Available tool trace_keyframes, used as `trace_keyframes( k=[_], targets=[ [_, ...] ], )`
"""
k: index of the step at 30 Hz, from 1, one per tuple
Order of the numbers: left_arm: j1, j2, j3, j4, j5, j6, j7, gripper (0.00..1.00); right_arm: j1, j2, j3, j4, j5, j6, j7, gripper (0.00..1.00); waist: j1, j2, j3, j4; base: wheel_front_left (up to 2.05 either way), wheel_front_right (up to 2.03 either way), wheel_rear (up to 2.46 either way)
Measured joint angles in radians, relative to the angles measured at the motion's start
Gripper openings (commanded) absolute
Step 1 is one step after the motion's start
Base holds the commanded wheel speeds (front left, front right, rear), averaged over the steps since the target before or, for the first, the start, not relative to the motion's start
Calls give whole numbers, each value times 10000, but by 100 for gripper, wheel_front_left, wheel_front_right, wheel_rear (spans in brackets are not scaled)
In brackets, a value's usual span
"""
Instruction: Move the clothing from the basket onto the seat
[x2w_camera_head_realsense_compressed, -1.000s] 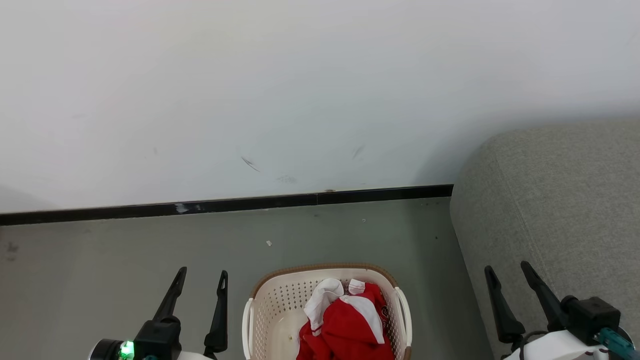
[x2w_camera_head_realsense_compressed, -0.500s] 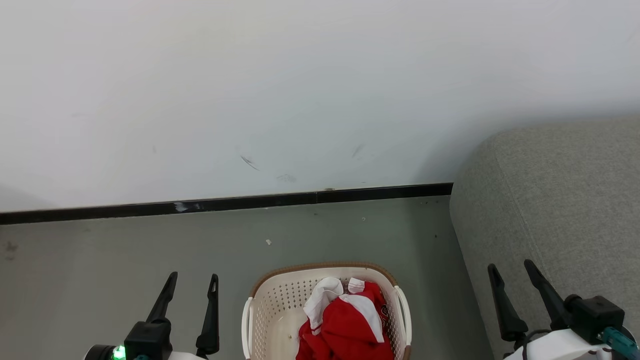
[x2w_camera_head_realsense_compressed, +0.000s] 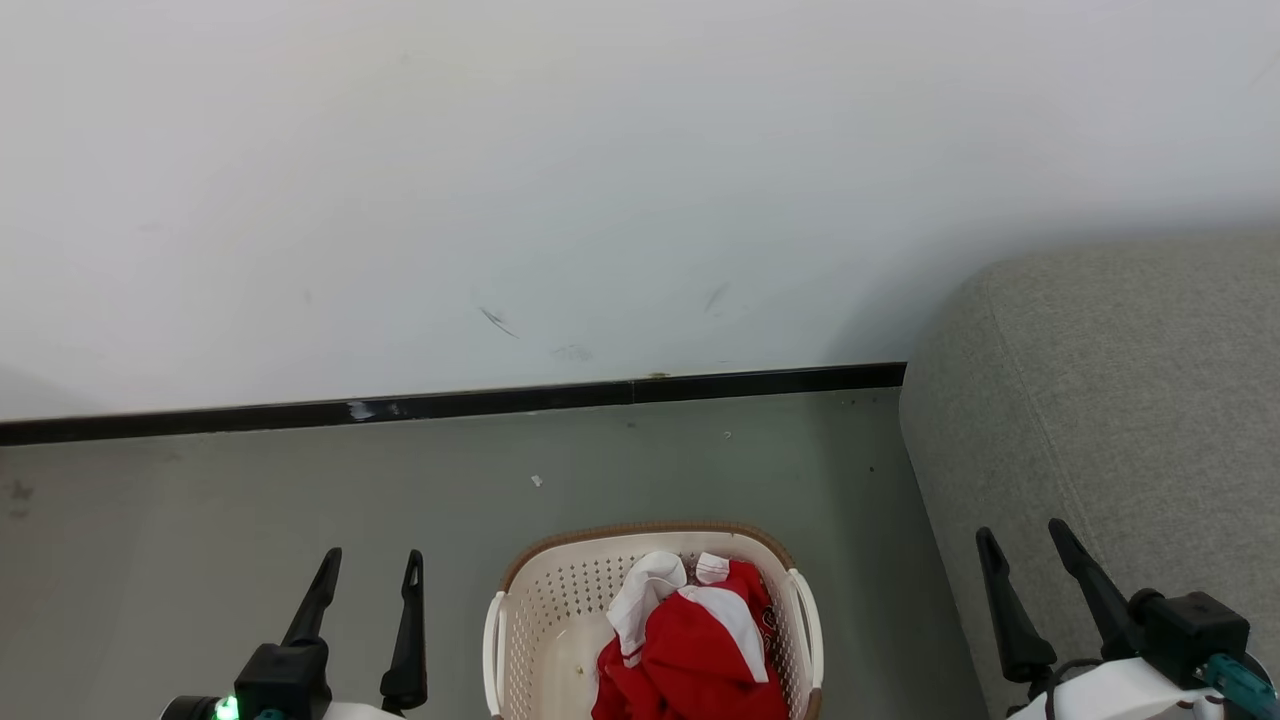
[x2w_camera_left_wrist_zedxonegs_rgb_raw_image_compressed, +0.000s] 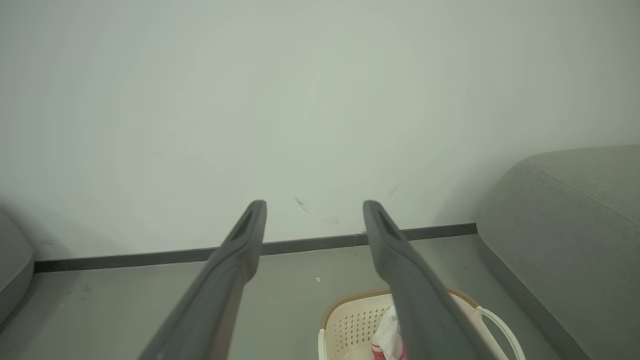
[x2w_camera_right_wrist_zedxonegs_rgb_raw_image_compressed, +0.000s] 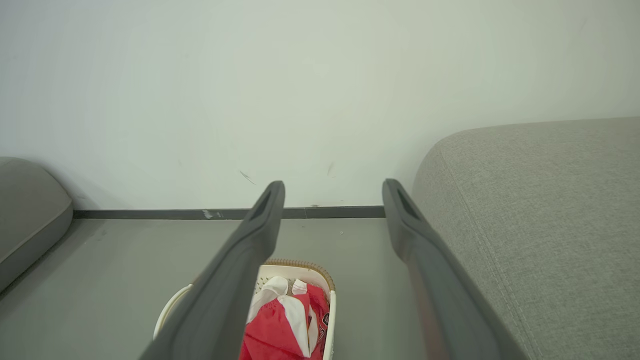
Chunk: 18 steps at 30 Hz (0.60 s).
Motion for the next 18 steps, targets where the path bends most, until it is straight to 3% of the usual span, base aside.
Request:
trace_keyframes(
  k=[18],
  targets=[
    [-23,-17,150,21,4,-13,2,100,-1,0,2,-167,6,0,-2,100,0,0,181,17,0,0,0]
  ],
)
